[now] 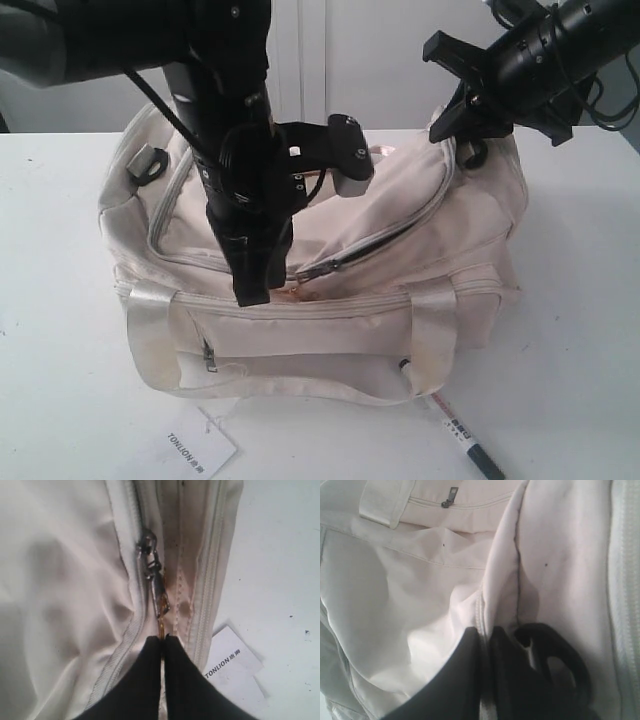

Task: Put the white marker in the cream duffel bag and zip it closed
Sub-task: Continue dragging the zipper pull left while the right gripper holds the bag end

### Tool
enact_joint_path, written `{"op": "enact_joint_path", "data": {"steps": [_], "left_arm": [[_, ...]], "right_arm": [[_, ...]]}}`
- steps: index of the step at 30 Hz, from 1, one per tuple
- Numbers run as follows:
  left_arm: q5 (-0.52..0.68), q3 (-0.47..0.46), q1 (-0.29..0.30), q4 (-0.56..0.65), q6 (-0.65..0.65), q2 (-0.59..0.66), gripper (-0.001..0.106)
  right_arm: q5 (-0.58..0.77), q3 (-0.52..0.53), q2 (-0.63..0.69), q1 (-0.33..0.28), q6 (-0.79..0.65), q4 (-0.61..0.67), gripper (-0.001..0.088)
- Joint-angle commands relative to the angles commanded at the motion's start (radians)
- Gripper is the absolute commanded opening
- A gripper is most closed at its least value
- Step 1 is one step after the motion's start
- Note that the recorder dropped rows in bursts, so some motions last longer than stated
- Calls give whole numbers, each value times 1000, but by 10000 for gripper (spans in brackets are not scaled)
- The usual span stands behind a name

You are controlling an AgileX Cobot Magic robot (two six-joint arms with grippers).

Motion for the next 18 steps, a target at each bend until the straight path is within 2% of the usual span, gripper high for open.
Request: {"op": "enact_joint_path", "data": {"steps": [7, 11, 18], "left_arm": [[0, 47, 0, 25, 0, -20, 0], [0, 78, 0, 95, -45, -29, 0], [0, 92, 0, 132, -63, -50, 0]], "right_arm": [[0, 0, 0, 0, 4, 0, 0], [0, 0, 0, 0, 6, 0, 0], [0, 0, 0, 0, 23, 0, 0]]}}
